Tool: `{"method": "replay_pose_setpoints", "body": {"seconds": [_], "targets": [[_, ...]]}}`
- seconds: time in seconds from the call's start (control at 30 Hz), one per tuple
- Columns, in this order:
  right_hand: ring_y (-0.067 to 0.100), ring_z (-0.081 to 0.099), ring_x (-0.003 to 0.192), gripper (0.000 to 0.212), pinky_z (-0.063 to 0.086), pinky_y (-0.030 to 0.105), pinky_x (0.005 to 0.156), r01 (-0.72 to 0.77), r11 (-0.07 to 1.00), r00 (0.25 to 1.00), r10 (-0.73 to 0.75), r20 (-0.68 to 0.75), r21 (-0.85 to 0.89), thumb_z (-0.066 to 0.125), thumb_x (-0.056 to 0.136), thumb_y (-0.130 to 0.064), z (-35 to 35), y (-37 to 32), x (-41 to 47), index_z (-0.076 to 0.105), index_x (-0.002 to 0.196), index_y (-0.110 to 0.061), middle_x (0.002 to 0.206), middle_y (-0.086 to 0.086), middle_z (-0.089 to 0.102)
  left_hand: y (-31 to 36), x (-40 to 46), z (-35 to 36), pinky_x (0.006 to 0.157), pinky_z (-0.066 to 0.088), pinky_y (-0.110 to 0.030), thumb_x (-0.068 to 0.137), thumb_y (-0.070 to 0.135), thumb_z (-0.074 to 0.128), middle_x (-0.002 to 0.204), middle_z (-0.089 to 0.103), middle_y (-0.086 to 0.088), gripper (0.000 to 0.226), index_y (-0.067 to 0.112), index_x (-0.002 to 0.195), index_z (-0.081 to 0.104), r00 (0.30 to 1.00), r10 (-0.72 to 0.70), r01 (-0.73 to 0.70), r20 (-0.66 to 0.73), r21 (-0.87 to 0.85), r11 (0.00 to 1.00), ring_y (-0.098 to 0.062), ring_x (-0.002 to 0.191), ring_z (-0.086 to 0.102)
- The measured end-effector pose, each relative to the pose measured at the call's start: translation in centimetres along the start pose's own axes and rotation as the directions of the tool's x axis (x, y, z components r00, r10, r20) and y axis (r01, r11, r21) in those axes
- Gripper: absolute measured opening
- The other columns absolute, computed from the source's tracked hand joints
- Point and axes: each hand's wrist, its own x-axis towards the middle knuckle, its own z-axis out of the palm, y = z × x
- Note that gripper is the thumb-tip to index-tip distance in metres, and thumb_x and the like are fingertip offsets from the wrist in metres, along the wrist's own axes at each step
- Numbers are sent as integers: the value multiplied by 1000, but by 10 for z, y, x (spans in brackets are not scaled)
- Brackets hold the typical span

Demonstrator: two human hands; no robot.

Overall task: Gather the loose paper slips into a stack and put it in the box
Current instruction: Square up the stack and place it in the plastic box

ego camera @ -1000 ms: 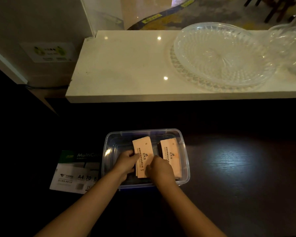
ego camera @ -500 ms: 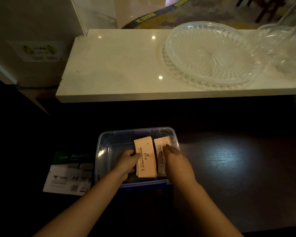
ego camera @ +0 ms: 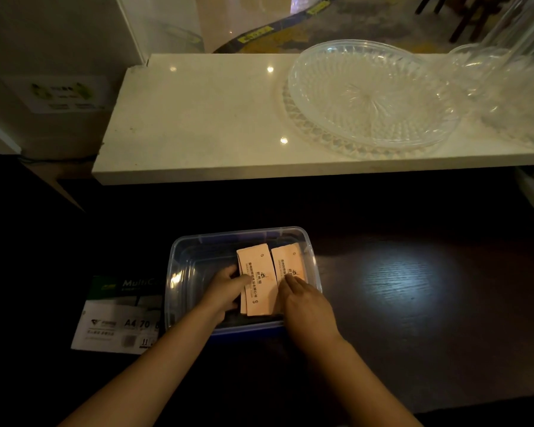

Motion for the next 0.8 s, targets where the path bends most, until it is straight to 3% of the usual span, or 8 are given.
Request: {"method": "replay_pose_setpoints", "body": {"seconds": [0.2, 0.33, 0.47, 0.63, 0.8], "targets": [[27, 35, 132, 48, 34, 39, 107, -6, 1000, 996, 9, -87, 31, 52, 91, -19, -3, -5, -3, 38, 136, -10, 145, 13, 36, 1, -3, 1, 82, 44, -40, 93, 19, 39, 105, 62, -5, 35, 22, 128, 43, 998, 68, -68, 12, 43, 997, -18, 93, 54], [24, 53, 113, 28, 46, 37, 96, -30, 994, 994, 41, -102, 106, 54, 90, -19, -3, -9, -7, 53, 118, -12, 122, 10, 57, -4, -5, 6, 75, 46, -36, 95, 27, 35, 87, 62, -3, 26, 13, 105, 55, 1000, 15, -15, -3, -39, 999, -17, 80, 58], [19, 62, 98, 19, 52, 32, 87, -104, 969, 992, 116, -43, 226, 53, 91, -19, -3, -16, -3, 59, 107, -12, 109, 7, 64, -8, -9, 10, 72, 46, -33, 95, 22, 31, 88, 63, -6, 25, 18, 88, 54, 1000, -9, 9, 4, -51, 999, -19, 82, 59], [17, 63, 91, 20, 53, 29, 81, -171, 936, 977, 200, -68, 308, 50, 92, -24, -1, -20, 2, 61, 101, -11, 104, 7, 66, -2, -13, 10, 73, 44, -33, 93, 15, 30, 91, 61, -7, 22, 20, 93, 51, 996, -35, 40, 76, -68, 997, -20, 85, 57], [17, 61, 98, 24, 51, 28, 83, -176, 920, 973, 216, -79, 351, 50, 92, -27, 2, -18, 4, 58, 109, -12, 113, 7, 62, -1, -15, 10, 75, 43, -33, 92, 13, 30, 91, 60, -7, 23, 15, 103, 50, 996, -43, 48, 82, -71, 996, -20, 84, 56]]}}
